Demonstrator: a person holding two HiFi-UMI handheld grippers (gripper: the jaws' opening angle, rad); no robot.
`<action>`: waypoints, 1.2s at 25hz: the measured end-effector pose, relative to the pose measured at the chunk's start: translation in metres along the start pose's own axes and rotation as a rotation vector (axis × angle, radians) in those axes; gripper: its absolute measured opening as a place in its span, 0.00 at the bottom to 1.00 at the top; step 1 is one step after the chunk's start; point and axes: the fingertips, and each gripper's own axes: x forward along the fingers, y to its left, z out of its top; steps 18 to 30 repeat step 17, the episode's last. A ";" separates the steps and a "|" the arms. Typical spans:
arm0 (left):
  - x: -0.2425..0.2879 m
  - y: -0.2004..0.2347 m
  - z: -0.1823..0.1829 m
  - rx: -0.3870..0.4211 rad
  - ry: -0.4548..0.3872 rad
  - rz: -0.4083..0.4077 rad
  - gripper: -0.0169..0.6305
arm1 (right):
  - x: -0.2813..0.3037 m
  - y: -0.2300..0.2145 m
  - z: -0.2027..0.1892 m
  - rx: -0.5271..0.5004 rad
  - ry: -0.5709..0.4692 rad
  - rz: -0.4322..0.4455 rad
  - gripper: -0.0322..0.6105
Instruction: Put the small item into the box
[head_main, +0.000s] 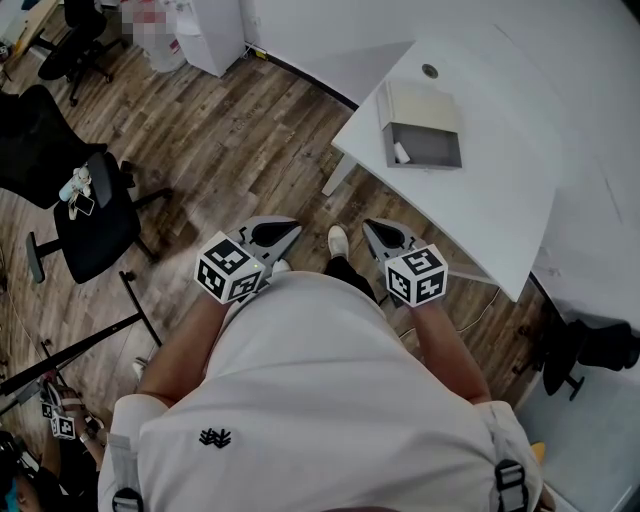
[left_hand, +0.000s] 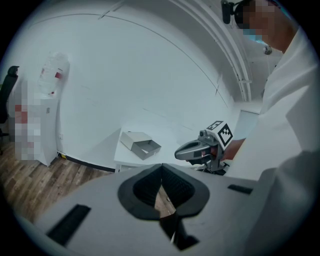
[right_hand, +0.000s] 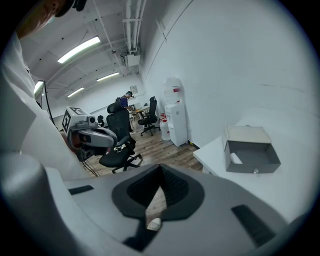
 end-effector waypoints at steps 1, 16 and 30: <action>0.001 0.000 0.001 -0.001 0.000 0.002 0.04 | 0.000 -0.002 0.001 -0.001 0.001 0.002 0.06; 0.042 0.020 0.023 -0.009 -0.005 0.061 0.04 | 0.009 -0.063 0.016 -0.030 0.011 0.027 0.06; 0.047 0.022 0.026 -0.008 -0.006 0.067 0.04 | 0.010 -0.071 0.018 -0.033 0.012 0.027 0.06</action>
